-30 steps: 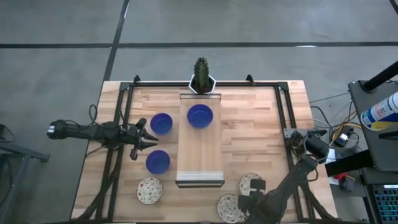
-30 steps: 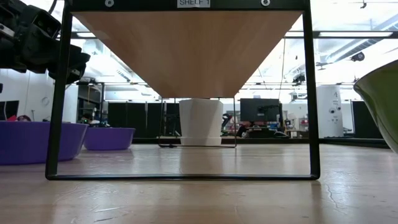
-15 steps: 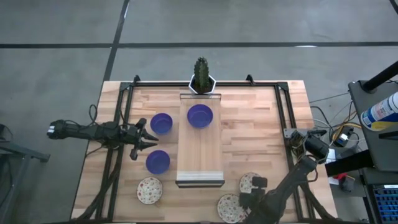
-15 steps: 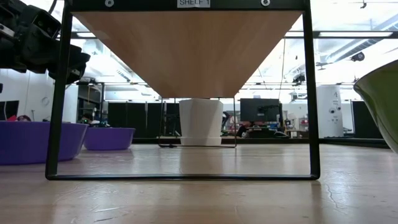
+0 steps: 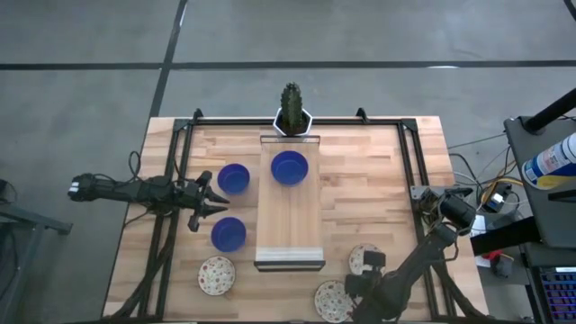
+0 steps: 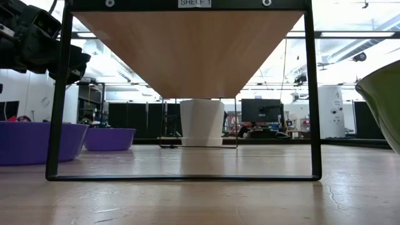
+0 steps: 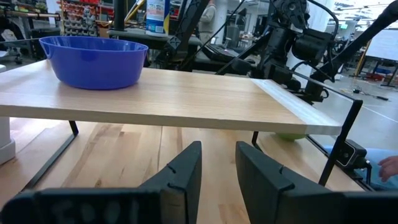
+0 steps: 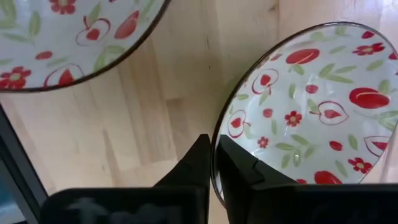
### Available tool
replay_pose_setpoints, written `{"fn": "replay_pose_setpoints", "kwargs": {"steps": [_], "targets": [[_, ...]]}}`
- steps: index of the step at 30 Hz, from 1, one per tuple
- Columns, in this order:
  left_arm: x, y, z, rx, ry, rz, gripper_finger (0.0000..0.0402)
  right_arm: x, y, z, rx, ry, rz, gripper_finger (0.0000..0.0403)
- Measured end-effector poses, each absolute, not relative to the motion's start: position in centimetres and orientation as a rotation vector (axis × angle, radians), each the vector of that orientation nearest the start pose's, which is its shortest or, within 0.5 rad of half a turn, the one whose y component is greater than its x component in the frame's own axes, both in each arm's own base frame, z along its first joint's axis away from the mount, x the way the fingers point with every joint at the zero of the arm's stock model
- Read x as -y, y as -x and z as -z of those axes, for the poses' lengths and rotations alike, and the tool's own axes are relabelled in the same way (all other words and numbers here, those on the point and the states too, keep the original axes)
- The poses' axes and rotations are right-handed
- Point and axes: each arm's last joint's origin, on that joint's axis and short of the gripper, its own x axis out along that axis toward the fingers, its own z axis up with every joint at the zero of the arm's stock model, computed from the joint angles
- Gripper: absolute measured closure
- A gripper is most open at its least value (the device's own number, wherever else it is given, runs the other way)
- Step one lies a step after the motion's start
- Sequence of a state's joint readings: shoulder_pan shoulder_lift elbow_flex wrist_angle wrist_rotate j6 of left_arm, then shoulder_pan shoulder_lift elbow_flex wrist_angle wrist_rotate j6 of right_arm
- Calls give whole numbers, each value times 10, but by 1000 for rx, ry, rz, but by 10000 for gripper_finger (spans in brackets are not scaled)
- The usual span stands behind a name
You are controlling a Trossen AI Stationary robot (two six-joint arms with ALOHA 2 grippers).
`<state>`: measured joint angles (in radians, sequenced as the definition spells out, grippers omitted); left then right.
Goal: Pick & Place Mini bowls
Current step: Put the top right white patterned bowl on the shelf
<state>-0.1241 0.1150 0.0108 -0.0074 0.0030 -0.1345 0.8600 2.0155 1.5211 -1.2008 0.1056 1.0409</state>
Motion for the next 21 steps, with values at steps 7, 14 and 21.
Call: {"fn": "replay_pose_setpoints", "kwargs": {"steps": [7, 14, 21], "targets": [[13, -103, -157, -120, 127, 119, 299, -265, -239, -196, -1574, 53, 337, 392], [13, -103, -157, -119, 127, 119, 299, -248, -239, -231, -1478, 12, 339, 394], [13, -103, -157, -120, 127, 119, 299, -224, -236, -258, -1444, 54, 388, 394]]}}
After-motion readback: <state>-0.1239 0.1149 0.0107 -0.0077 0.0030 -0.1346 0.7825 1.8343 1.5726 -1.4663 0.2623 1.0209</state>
